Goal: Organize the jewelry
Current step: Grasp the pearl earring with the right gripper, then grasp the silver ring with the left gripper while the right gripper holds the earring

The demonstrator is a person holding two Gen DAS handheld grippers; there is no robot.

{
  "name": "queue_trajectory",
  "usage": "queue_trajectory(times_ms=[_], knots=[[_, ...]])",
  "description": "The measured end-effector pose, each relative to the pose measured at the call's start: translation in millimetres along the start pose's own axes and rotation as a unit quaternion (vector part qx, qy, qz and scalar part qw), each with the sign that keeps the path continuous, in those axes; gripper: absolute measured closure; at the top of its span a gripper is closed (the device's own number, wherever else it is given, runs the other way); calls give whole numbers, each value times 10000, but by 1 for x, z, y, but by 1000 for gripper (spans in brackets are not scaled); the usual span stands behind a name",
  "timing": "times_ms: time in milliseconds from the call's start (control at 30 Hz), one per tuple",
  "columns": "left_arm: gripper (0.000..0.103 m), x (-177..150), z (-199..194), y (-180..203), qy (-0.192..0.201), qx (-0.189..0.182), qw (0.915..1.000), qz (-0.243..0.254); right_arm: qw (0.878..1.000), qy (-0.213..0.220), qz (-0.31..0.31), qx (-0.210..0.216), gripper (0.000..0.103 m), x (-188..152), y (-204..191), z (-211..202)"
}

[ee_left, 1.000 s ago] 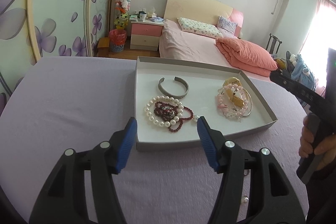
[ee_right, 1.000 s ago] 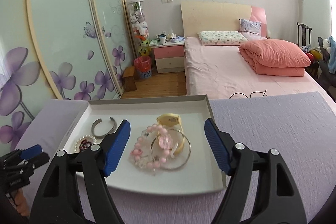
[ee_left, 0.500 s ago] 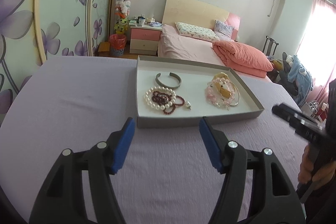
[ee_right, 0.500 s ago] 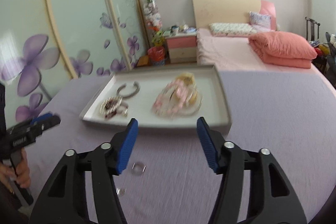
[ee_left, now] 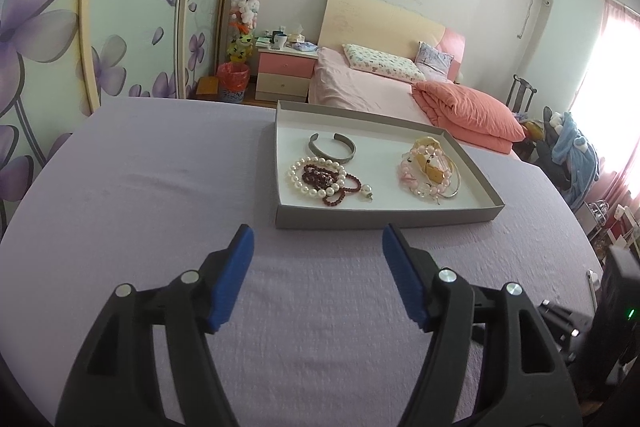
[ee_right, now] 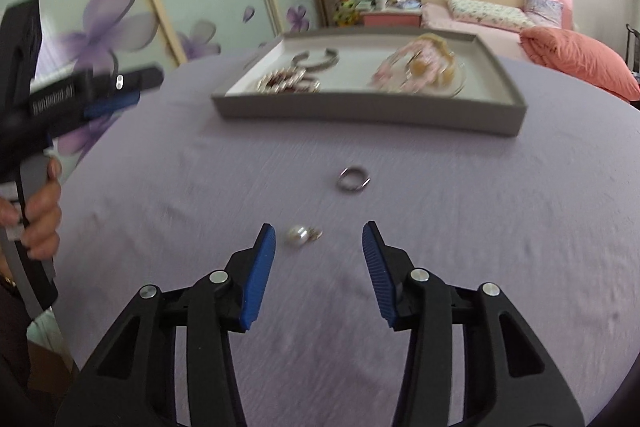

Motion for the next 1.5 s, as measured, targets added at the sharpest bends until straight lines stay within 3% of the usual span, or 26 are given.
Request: queue_trajectory(times_ms=[233, 533, 600, 800, 967, 1233, 1500], knots=[[35, -1, 0, -2, -21, 18, 10000, -11, 9993, -349, -125, -77, 69, -14, -14, 16], [35, -3, 4, -4, -79, 29, 10000, -38, 9976, -349, -374, -456, 77, -9, -19, 22], [35, -4, 6, -4, -98, 29, 9999, -45, 9973, -341, -386, -531, 86, -8, -17, 22], [35, -9, 10, 1, -161, 12, 9999, -8, 9971, -334, -338, -586, 87, -11, -10, 19], [35, -19, 20, 14, -306, -17, 9995, 110, 9968, -296, 37, -746, 87, -14, 23, 6], [34, -52, 49, 68, -680, -232, 9956, 602, 9907, 106, 764, -1121, 87, -6, 94, -31], [34, -85, 79, 116, -886, -110, 9894, 1149, 9865, 392, 1031, -1211, 87, 4, 126, -45]])
Point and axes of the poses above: each gripper's, at about its wrist camera, not at the fingertips, and z roughly the way its jaws point, y to its right, x to its top, the point moved 10 cm from there along z, roughly the way its jaws point, and after that the axes turned 7 degrees about -z, right-handed, at the moved point
